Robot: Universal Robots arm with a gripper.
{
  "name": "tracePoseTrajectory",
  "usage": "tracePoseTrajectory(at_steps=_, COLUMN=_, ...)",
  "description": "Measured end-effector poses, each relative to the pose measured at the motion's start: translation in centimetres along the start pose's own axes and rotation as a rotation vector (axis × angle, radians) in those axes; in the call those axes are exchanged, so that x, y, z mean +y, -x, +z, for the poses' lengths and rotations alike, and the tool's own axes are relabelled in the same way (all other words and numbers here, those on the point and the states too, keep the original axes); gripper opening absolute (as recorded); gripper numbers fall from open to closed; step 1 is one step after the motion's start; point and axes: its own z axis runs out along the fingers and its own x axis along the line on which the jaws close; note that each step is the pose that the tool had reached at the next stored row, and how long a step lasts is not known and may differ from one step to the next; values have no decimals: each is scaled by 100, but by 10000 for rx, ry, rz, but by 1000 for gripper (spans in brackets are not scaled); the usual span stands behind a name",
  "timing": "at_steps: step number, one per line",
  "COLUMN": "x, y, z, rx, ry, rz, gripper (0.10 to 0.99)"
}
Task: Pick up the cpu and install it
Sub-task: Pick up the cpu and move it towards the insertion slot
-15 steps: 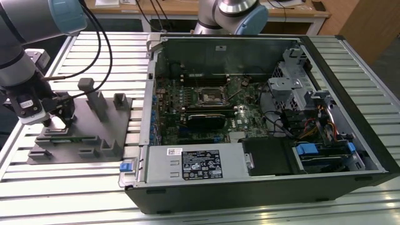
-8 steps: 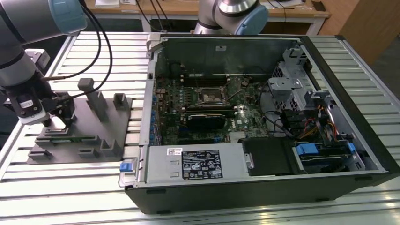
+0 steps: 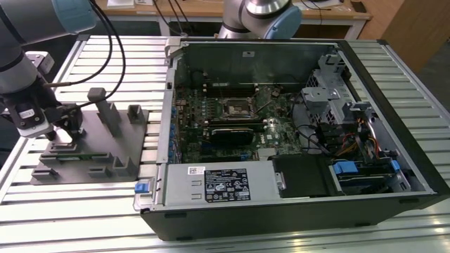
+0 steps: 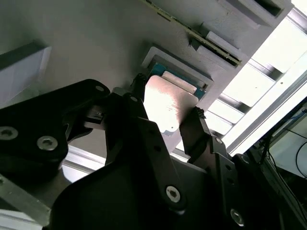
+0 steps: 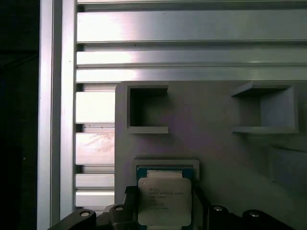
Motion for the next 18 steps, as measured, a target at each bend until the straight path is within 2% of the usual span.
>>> tracePoseTrajectory(at_steps=7, x=2, y=-1, z=-57, rx=0, ry=0, rz=-7, gripper=541)
tracePoseTrajectory(at_steps=12, x=5, y=-2, z=-124, rx=-1, ry=0, rz=-8, gripper=541)
tracePoseTrajectory(at_steps=18, x=5, y=-3, z=-138, rx=2, ry=0, rz=-9, gripper=541)
